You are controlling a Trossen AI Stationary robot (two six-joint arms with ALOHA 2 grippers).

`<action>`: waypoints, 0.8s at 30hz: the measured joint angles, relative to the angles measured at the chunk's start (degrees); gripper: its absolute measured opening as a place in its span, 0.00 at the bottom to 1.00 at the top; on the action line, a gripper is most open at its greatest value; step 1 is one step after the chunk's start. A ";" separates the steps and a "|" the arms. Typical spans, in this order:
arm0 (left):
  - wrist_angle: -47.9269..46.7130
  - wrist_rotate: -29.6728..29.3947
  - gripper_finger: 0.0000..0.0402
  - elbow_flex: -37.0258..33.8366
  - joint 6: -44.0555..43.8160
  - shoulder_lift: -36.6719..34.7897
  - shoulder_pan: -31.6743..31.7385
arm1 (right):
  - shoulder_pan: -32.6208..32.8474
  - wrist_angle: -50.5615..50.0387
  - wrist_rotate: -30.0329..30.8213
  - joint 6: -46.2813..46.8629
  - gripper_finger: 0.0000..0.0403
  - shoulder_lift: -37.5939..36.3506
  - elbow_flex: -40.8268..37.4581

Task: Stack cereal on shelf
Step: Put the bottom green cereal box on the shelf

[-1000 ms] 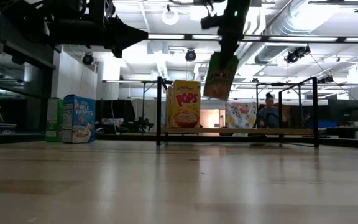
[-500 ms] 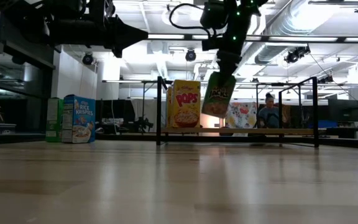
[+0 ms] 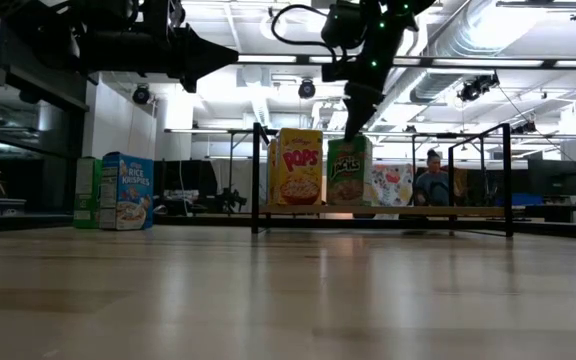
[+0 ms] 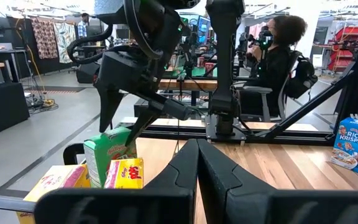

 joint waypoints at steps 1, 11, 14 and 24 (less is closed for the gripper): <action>0.00 0.01 0.00 0.00 0.00 0.00 0.01 | -0.18 0.48 0.02 0.00 0.55 0.00 0.00; -0.04 0.01 0.00 0.00 0.82 0.00 0.01 | -0.40 4.74 -0.01 -1.95 0.55 0.02 1.59; -0.05 -0.01 0.00 0.00 1.46 0.00 0.00 | 0.18 2.50 -0.10 -2.41 0.54 -0.04 4.24; -0.37 0.01 0.00 -0.02 1.49 0.00 0.00 | 4.30 -10.13 -4.62 8.80 0.15 -7.59 0.06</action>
